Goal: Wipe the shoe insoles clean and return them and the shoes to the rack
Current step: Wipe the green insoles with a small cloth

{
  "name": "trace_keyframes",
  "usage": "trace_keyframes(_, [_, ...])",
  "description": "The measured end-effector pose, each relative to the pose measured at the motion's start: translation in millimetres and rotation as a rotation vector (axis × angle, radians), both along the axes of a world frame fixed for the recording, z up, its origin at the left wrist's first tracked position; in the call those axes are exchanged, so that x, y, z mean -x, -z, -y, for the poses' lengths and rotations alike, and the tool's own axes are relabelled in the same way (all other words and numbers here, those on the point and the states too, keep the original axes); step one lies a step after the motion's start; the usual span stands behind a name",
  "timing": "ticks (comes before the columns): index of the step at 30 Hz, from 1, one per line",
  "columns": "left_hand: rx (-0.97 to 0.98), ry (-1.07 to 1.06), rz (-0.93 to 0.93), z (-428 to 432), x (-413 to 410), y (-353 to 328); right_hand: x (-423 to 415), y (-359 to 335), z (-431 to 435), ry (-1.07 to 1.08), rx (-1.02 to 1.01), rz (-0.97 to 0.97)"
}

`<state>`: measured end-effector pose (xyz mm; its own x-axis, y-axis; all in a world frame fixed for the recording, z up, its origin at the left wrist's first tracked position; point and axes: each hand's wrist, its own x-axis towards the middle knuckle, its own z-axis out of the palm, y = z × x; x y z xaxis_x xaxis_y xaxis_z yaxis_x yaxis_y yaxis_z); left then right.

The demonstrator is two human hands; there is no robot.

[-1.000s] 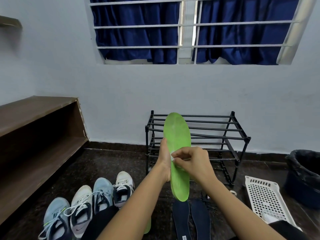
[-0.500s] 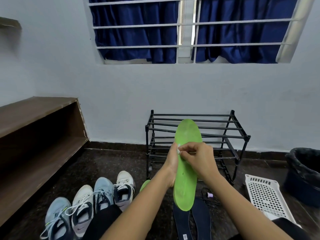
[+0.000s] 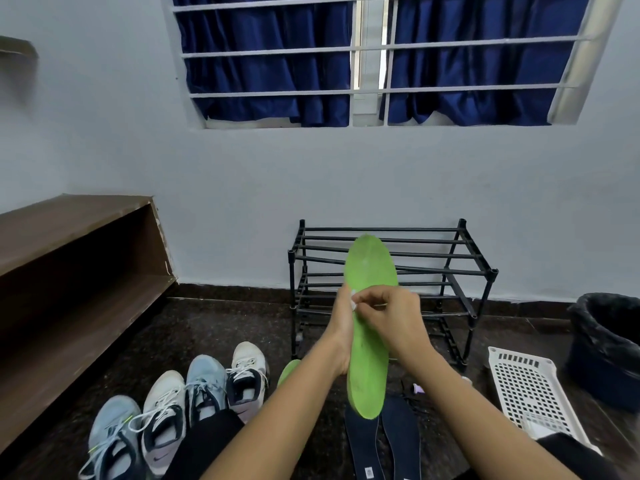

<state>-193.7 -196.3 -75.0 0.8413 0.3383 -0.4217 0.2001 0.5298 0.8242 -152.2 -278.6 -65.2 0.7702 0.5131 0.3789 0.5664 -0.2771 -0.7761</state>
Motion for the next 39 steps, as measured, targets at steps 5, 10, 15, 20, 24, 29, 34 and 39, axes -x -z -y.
trace_keyframes(5, [-0.019,0.033,-0.043,4,-1,1,-6,-1,1,0.024,0.007,0.0])
trace_keyframes(10, [-0.012,-0.015,-0.023,-13,-1,-6,4,0,0,-0.057,0.031,-0.057])
trace_keyframes(15, [-0.025,-0.041,0.011,-20,0,-9,11,3,-1,-0.08,-0.009,-0.079])
trace_keyframes(20, [-0.064,0.003,0.002,-11,2,-6,6,2,-4,-0.002,-0.019,-0.009])
trace_keyframes(24, [-0.064,0.044,0.004,2,2,-5,-5,-4,-3,0.062,-0.032,0.037])
trace_keyframes(29, [-0.017,0.031,0.034,-6,2,-8,2,-5,-5,0.045,-0.014,0.074])
trace_keyframes(34, [0.027,-0.039,0.087,-23,4,-12,14,0,-9,-0.035,0.03,0.049])
trace_keyframes(39, [0.018,-0.042,0.102,-25,3,-11,15,2,-10,-0.051,0.001,0.053])
